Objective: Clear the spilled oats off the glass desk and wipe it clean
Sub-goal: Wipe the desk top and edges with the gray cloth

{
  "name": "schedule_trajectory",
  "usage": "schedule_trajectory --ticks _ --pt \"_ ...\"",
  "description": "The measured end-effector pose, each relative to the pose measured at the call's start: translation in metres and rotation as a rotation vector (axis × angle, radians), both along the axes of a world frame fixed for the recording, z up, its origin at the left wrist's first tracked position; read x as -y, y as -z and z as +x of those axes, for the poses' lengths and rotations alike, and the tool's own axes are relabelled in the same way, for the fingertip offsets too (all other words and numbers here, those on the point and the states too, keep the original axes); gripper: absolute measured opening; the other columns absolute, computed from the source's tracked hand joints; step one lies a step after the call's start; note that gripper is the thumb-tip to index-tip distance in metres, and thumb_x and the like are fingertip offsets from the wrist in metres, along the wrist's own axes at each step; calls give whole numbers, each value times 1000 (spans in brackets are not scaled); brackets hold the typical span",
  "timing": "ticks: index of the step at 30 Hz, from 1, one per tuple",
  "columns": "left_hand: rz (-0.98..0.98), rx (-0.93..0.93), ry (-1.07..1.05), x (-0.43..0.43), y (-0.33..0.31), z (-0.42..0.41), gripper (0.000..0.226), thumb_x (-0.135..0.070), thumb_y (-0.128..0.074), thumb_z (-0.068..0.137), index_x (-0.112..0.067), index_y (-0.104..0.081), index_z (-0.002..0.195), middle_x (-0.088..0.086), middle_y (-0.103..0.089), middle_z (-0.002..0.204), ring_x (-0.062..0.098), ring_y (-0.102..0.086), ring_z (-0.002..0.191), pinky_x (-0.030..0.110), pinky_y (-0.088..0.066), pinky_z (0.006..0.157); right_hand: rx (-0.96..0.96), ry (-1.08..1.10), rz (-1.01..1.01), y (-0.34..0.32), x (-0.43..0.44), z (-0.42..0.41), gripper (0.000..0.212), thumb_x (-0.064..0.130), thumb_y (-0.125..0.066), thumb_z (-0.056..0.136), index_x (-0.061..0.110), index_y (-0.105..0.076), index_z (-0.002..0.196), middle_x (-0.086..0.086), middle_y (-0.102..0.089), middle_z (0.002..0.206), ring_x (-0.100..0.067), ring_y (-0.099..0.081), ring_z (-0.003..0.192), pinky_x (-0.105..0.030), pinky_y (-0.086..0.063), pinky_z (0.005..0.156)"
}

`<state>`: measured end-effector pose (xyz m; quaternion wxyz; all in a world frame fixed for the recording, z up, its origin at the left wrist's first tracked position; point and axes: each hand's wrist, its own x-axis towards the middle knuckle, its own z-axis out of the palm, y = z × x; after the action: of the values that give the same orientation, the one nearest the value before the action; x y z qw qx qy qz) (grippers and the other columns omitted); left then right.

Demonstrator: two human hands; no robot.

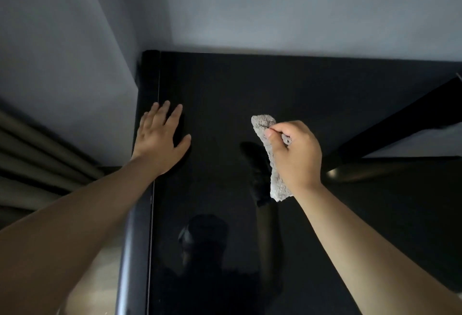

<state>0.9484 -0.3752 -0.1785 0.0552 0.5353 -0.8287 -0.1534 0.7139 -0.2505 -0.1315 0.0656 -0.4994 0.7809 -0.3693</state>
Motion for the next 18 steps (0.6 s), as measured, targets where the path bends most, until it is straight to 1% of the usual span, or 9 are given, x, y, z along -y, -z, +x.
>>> schedule_trajectory --ticks 1,4,6,9,11,14,16,18 --pt "-25 8 -23 6 3 -1 70 -49 -41 94 -21 -17 153 8 -11 161 26 -1 148 42 -4 121 -2 4 -8 1 14 -2 9 27 -65 90 21 -71 88 10 -64 90 -10 -59 87 -15 -42 68" --pt "-67 -4 -33 10 11 -1 67 -51 -37 94 -18 -26 151 8 -16 160 25 -6 148 43 -8 121 -1 15 -23 5 57 -12 11 26 -65 90 18 -72 89 5 -65 92 -13 -60 88 -21 -45 70" --pt "-69 -24 -33 9 12 0 65 -51 -35 94 -17 -30 150 8 -19 159 24 -8 148 43 -10 121 -8 25 -22 7 86 -21 14 28 -64 90 17 -72 91 3 -65 93 -14 -60 89 -22 -44 70" --pt "-82 -25 -52 11 12 -2 69 -54 -30 89 -17 -35 148 8 -25 157 24 -13 147 44 -14 120 -32 47 24 9 133 -35 19 32 -60 93 18 -72 96 3 -64 98 -13 -58 93 -21 -40 71" --pt "-90 -21 -55 11 13 -3 69 -54 -30 89 -16 -39 146 8 -28 156 24 -17 147 44 -17 119 -28 62 51 12 162 -43 20 34 -58 94 19 -71 97 3 -63 102 -14 -58 97 -22 -40 74" --pt "-83 -32 -59 11 13 -3 68 -53 -31 89 -17 -39 146 6 -27 157 22 -15 147 41 -14 120 -21 42 61 17 200 -53 18 35 -58 93 23 -71 94 3 -66 101 -16 -58 100 -27 -43 76" --pt "-83 -24 -61 11 12 -2 68 -53 -32 89 -18 -38 146 5 -26 157 20 -13 148 38 -9 120 -72 9 100 19 224 -59 18 33 -58 94 22 -72 91 1 -69 96 -20 -62 94 -30 -48 73" --pt "-92 -21 -54 11 12 -2 67 -51 -34 89 -17 -39 146 6 -27 157 20 -14 148 36 -8 120 -113 6 139 22 247 -63 18 29 -58 94 20 -73 93 -1 -71 94 -20 -64 88 -31 -50 70"
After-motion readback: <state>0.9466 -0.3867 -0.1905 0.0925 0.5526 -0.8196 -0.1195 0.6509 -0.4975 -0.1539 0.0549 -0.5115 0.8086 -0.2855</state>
